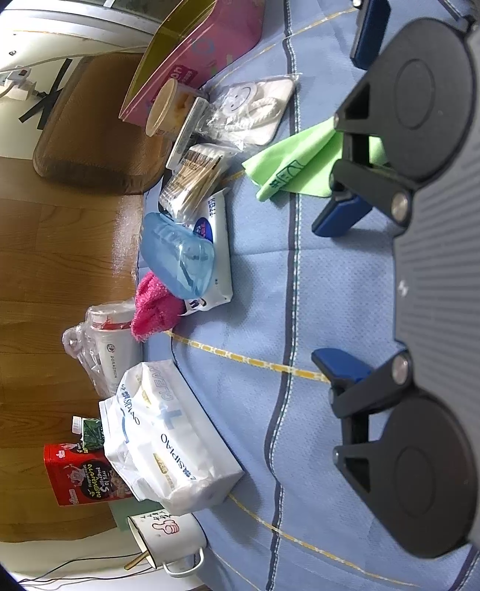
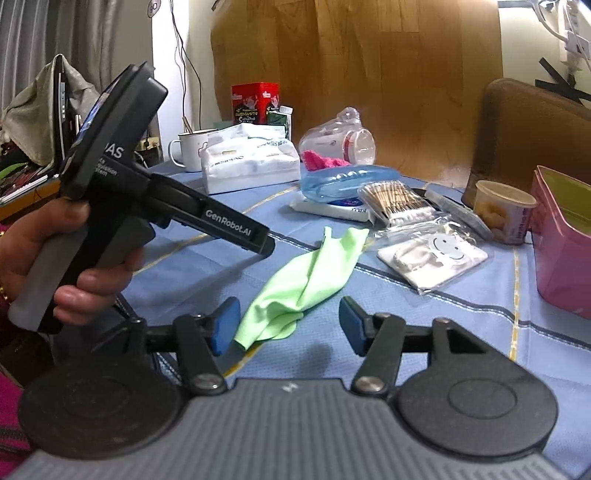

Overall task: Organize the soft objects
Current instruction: 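Grasp the light green cloth with the right tool and lift, then carry the green cloth into the pink tin and open the right tool, then move the right tool back over the table toward the blue plastic case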

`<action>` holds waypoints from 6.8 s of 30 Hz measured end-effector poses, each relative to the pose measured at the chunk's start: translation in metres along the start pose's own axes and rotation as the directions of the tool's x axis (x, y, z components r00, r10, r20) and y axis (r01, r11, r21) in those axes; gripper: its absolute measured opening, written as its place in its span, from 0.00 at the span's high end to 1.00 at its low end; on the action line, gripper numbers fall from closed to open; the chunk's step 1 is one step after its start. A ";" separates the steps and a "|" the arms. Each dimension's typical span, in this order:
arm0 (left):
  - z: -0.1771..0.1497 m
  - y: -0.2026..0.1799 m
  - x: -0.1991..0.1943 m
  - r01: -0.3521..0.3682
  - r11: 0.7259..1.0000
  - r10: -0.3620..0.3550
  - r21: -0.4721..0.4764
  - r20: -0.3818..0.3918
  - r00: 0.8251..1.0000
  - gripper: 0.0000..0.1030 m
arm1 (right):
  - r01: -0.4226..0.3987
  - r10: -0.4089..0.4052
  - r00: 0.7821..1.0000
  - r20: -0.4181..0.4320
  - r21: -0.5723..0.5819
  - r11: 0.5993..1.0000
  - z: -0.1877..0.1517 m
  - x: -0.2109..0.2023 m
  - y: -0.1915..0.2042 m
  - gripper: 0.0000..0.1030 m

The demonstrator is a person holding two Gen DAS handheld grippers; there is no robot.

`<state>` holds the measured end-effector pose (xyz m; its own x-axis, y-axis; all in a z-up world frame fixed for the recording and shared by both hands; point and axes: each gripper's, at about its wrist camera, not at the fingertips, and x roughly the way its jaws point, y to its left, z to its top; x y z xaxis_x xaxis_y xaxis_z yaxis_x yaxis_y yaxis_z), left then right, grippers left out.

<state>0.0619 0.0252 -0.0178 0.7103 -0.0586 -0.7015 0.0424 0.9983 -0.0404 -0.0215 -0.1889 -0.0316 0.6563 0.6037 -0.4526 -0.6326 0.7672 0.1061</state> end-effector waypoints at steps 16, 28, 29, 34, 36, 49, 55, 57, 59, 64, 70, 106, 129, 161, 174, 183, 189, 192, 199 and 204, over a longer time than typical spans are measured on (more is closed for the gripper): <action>-0.001 0.010 -0.035 0.244 0.969 -0.245 -0.039 -0.025 0.969 0.37 | 0.000 0.000 1.000 0.000 -0.037 0.999 -0.003 0.004 0.009 0.35; 0.005 -0.026 -0.011 0.453 0.889 -0.458 -0.066 -0.150 0.876 0.85 | 0.019 -0.019 1.000 -0.004 -0.024 1.000 -0.006 0.017 0.004 0.93; 0.009 -0.029 -0.012 0.473 0.878 -0.478 -0.068 -0.147 0.866 0.85 | 0.032 -0.032 0.999 0.017 -0.021 0.999 -0.006 0.012 0.003 0.93; 0.048 -0.076 -0.032 0.539 0.839 -0.534 0.075 -0.084 0.842 0.85 | 0.208 -0.194 0.962 0.193 -0.054 0.977 0.001 -0.018 -0.005 0.93; 0.068 -0.106 -0.041 0.568 0.808 -0.567 0.159 -0.055 0.822 0.85 | 0.307 -0.284 0.920 0.271 -0.044 0.951 0.005 -0.034 -0.016 0.93; 0.139 -0.250 -0.001 0.563 0.779 -0.595 0.275 0.043 0.803 0.60 | 0.694 -0.718 0.657 0.232 0.185 0.695 0.019 -0.058 -0.183 0.79; 0.098 -0.188 -0.002 0.531 0.806 -0.556 0.263 0.026 0.831 0.53 | 0.744 -0.807 0.553 0.207 0.314 0.590 0.007 -0.073 -0.210 0.11; 0.081 -0.153 -0.003 0.515 0.826 -0.533 0.228 0.024 0.846 0.53 | 0.730 -0.811 0.535 0.236 0.354 0.584 0.005 -0.081 -0.204 0.10; 0.066 -0.114 -0.003 0.482 0.859 -0.492 0.174 0.021 0.870 0.53 | 0.686 -0.782 0.558 0.278 0.377 0.623 0.005 -0.086 -0.190 0.10; 0.035 -0.007 -0.004 0.280 0.960 -0.278 -0.008 0.065 0.958 0.53 | 0.491 -0.578 0.733 0.359 0.310 0.814 0.031 -0.067 -0.141 0.12; 0.018 0.067 -0.003 0.204 0.960 -0.192 -0.194 0.076 0.978 0.53 | 0.085 -0.159 0.957 0.243 0.289 0.954 0.092 0.021 -0.118 0.19; -0.018 0.093 -0.019 0.271 0.909 -0.240 -0.318 0.134 0.961 0.39 | -0.265 0.332 0.937 -0.109 0.397 0.879 0.064 0.104 -0.079 0.46; -0.039 0.101 -0.044 0.284 0.910 -0.264 -0.302 0.105 0.959 0.35 | -0.158 0.173 0.983 -0.066 0.188 0.969 0.009 0.054 -0.043 0.27; -0.033 0.098 -0.044 0.332 0.899 -0.313 -0.287 0.109 0.943 0.27 | -0.106 0.112 0.992 -0.051 0.104 0.989 0.006 0.058 -0.030 0.24; -0.031 0.098 -0.043 0.354 0.889 -0.338 -0.291 0.107 0.935 0.27 | -0.104 0.110 0.993 -0.049 0.100 0.990 0.006 0.058 -0.029 0.24; -0.030 0.096 -0.042 0.360 0.886 -0.345 -0.293 0.102 0.933 0.27 | -0.106 0.111 0.993 -0.046 0.101 0.989 0.006 0.057 -0.029 0.23; -0.030 0.095 -0.042 0.367 0.882 -0.352 -0.295 0.104 0.930 0.27 | -0.106 0.110 0.993 -0.043 0.101 0.989 0.006 0.057 -0.029 0.23; -0.029 0.095 -0.043 0.371 0.881 -0.356 -0.294 0.105 0.928 0.27 | -0.106 0.111 0.993 -0.041 0.103 0.989 0.006 0.057 -0.029 0.23; -0.024 0.090 -0.044 0.389 0.876 -0.374 -0.287 0.107 0.921 0.25 | -0.105 0.109 0.993 -0.041 0.095 0.990 0.006 0.057 -0.028 0.23; -0.021 0.084 -0.041 0.395 0.877 -0.382 -0.273 0.101 0.918 0.25 | -0.101 0.104 0.994 -0.044 0.075 0.992 0.007 0.059 -0.027 0.23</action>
<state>0.0215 0.1119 -0.0069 0.7074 -0.4356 -0.5566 0.1260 0.8526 -0.5072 0.0366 -0.1723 -0.0549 0.5677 0.6703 -0.4778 -0.6632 0.7163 0.2170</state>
